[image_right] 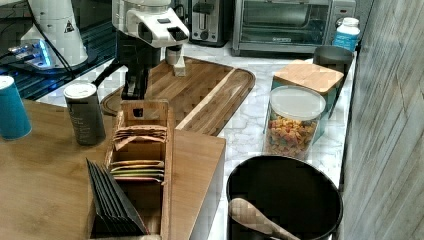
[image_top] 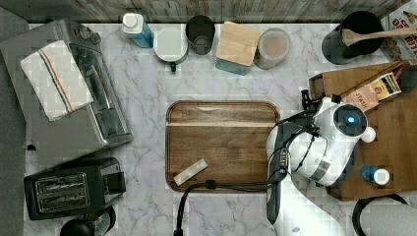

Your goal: Close the drawer.

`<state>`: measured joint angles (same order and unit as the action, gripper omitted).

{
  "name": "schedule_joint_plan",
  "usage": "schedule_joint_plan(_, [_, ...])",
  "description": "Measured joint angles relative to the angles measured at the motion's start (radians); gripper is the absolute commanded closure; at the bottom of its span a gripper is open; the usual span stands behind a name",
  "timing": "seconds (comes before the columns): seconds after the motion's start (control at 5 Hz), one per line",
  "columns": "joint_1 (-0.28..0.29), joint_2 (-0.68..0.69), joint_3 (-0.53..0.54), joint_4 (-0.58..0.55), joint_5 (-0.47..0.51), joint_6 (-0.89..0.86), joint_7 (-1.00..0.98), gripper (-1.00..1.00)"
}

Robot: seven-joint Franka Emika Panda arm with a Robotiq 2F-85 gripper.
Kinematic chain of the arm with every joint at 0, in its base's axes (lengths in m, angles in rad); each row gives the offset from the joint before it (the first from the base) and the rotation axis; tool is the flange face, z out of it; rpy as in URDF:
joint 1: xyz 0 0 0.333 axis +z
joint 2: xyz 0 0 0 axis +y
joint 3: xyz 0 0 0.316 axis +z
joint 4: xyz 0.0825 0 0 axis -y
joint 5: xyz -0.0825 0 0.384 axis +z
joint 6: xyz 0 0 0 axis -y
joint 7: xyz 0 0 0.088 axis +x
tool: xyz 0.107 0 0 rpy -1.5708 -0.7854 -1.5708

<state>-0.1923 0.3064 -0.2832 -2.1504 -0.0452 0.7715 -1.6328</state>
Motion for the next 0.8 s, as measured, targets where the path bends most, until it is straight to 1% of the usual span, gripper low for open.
schedule_joint_plan(0.8, [0.003,-0.001,-0.003,-0.006,0.001,0.011,0.002,1.0])
